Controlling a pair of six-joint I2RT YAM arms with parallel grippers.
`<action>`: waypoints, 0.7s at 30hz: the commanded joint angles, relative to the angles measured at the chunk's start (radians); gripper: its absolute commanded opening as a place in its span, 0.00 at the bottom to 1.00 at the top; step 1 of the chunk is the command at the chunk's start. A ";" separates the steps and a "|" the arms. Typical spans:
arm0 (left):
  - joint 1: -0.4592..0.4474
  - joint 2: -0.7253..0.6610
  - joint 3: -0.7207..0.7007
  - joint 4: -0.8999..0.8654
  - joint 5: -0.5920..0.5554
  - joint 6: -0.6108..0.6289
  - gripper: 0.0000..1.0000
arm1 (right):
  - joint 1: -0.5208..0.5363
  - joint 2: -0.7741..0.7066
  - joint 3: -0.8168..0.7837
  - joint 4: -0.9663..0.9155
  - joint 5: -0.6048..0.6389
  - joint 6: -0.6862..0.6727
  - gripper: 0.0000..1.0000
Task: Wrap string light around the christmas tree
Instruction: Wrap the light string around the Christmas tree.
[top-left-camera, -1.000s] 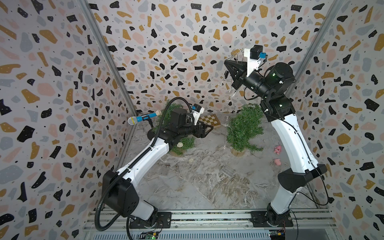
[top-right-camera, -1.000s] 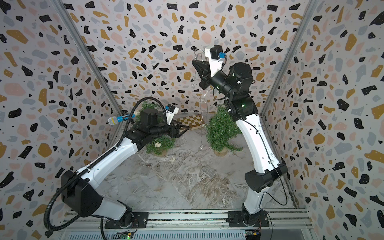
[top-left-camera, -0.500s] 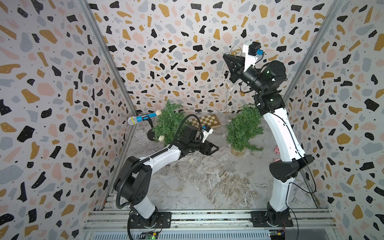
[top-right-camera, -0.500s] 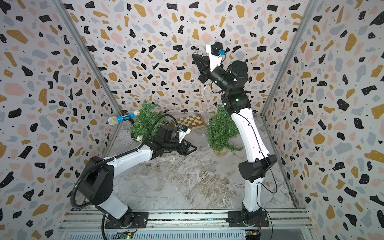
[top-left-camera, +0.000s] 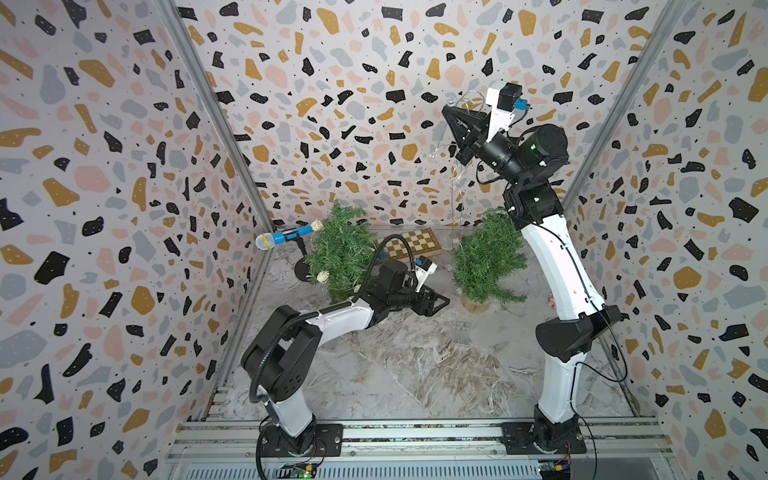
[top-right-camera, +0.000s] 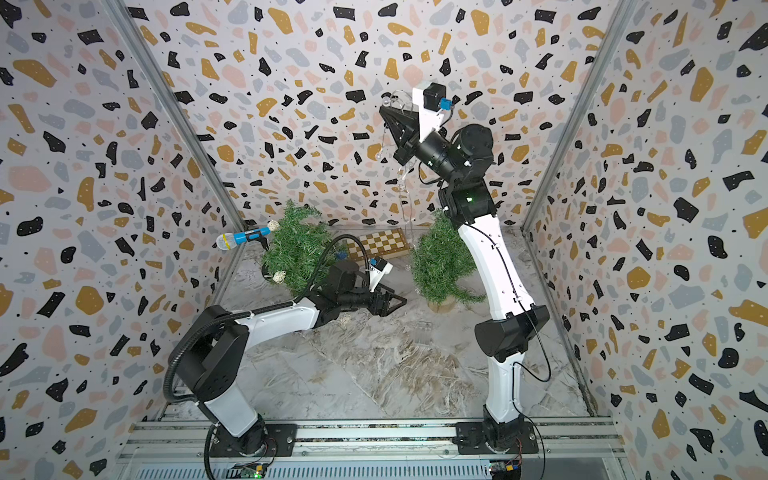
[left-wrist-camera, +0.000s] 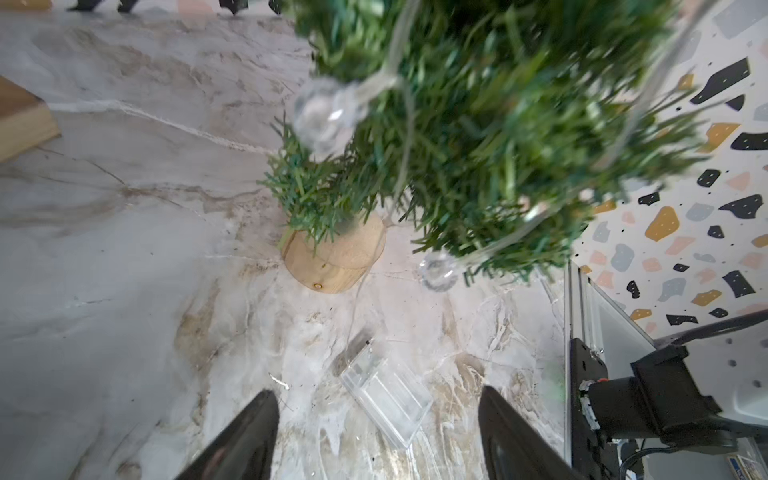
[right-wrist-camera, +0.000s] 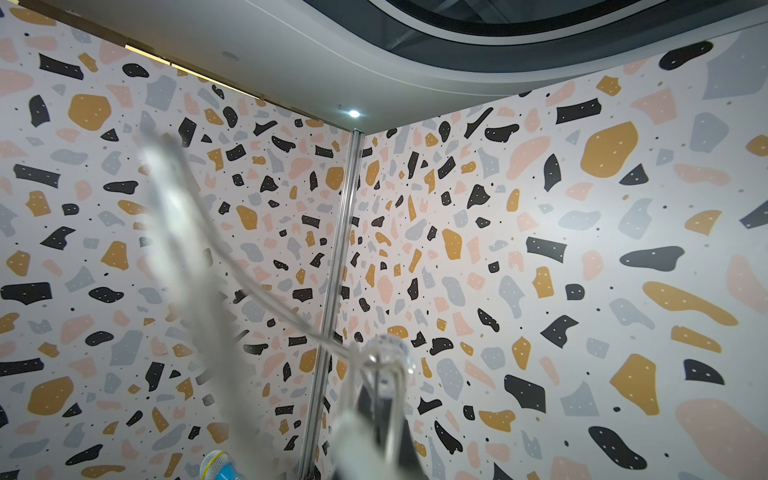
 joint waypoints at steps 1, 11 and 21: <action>0.004 -0.097 0.044 -0.011 -0.043 0.047 0.75 | 0.021 -0.002 0.028 0.035 -0.015 0.002 0.00; -0.049 -0.048 0.265 -0.126 -0.054 0.035 0.73 | 0.033 -0.009 0.000 0.028 0.000 -0.012 0.00; -0.071 0.077 0.408 -0.146 -0.077 0.020 0.68 | 0.039 -0.004 -0.011 0.008 0.011 -0.048 0.00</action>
